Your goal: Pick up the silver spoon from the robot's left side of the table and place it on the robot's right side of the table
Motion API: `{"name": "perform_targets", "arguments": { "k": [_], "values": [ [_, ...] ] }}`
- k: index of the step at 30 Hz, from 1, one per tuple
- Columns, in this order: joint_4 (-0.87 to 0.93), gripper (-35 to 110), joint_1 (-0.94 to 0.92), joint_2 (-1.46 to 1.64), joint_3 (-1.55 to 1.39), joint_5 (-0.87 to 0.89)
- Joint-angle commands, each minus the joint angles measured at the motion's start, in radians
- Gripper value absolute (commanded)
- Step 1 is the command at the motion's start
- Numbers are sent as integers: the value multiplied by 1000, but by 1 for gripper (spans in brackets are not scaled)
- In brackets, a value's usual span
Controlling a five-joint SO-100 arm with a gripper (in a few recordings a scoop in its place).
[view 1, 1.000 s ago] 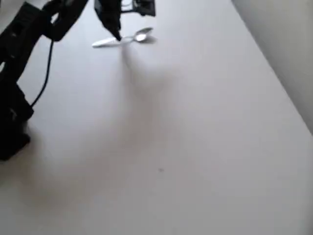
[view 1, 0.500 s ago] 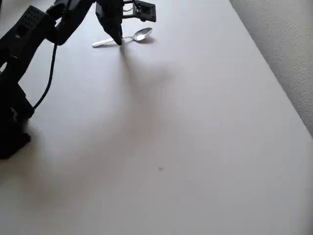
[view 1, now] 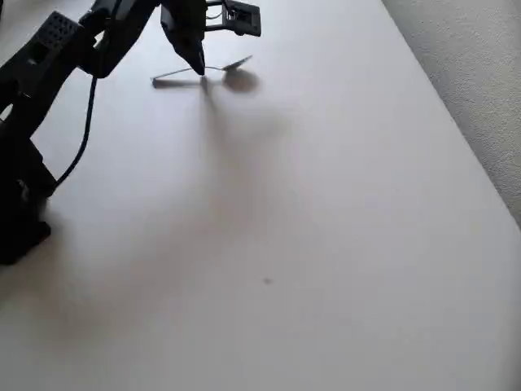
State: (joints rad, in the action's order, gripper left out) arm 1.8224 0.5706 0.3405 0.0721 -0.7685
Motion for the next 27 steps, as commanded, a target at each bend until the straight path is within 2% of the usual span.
{"name": "perform_targets", "arguments": {
  "k": [1,27],
  "values": [
    [-8,-2,-9,18,63,2],
    [26,-2,-43,201,91,31]
  ]
}}
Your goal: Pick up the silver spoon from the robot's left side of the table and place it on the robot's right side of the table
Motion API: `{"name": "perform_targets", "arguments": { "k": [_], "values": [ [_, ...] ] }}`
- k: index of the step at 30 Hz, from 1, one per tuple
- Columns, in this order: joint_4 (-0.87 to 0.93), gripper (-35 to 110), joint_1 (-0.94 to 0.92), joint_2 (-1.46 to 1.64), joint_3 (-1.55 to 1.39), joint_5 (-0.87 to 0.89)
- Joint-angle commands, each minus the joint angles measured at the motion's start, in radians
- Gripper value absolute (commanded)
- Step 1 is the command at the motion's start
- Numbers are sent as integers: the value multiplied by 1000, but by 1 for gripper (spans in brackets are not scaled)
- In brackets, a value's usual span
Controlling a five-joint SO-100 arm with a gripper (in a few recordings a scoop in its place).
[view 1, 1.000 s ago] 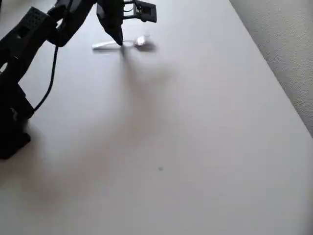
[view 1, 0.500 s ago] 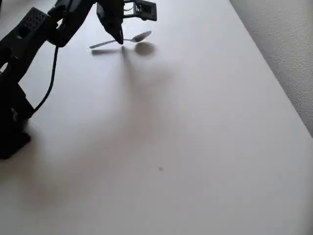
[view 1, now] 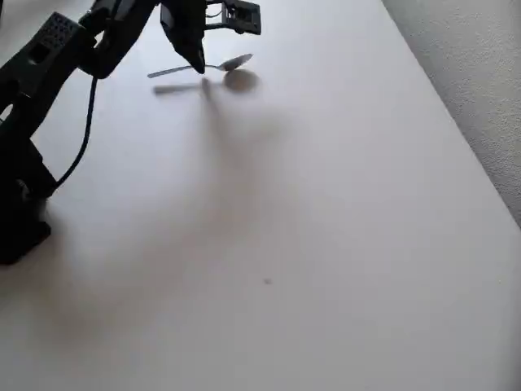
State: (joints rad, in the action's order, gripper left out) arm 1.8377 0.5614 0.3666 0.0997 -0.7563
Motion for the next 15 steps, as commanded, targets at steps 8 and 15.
{"name": "perform_targets", "arguments": {
  "k": [8,15],
  "values": [
    [18,-2,-91,359,-14,34],
    [18,-2,-169,678,-293,35]
  ]
}}
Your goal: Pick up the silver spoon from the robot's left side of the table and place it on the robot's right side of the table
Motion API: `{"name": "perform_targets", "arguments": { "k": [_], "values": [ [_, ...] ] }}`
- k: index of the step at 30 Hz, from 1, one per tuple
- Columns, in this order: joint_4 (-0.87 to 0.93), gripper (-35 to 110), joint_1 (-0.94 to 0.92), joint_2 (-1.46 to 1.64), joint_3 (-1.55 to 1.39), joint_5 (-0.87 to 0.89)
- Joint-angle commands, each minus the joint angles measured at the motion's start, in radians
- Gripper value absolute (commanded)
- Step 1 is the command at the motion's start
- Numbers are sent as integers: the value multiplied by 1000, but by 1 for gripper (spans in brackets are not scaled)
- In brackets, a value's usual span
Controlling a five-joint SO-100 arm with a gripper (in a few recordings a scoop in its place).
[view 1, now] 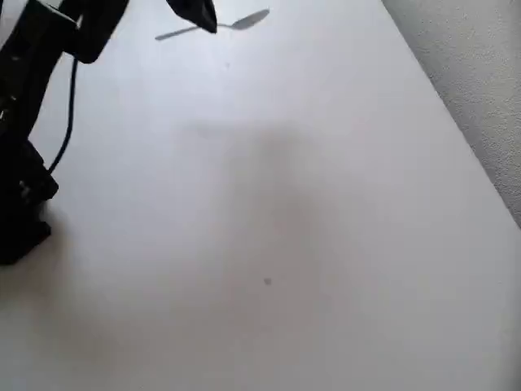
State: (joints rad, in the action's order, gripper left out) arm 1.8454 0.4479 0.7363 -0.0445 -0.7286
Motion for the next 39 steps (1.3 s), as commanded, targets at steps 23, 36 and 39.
{"name": "perform_targets", "arguments": {
  "k": [23,36,39],
  "values": [
    [-739,-1,-664,1698,-2052,-233],
    [-1149,-1,-996,1124,-1974,-327],
    [-1154,-1,-1080,939,-1796,-345]
  ]
}}
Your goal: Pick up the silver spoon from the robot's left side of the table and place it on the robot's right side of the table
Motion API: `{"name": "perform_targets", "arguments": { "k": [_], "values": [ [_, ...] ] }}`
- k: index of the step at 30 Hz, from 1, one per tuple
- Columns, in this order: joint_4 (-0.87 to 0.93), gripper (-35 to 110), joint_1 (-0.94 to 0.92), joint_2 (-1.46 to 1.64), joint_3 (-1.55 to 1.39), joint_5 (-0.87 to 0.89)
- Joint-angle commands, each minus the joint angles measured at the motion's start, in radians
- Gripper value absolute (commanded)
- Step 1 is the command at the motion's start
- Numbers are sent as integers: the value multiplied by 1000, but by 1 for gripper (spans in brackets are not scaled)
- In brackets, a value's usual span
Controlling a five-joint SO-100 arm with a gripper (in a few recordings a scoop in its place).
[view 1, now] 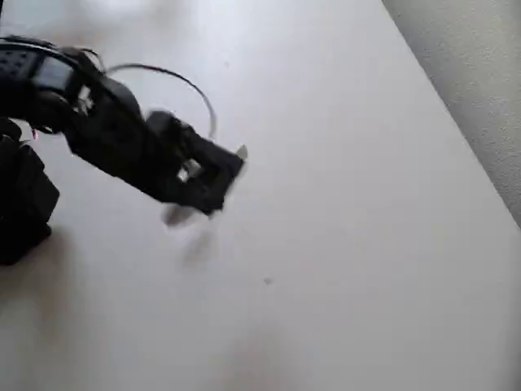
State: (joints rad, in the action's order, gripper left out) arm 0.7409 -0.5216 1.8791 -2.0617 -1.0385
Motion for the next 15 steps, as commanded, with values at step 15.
{"name": "perform_targets", "arguments": {
  "k": [15],
  "values": [
    [436,-1,-14,-305,575,140]
  ]
}}
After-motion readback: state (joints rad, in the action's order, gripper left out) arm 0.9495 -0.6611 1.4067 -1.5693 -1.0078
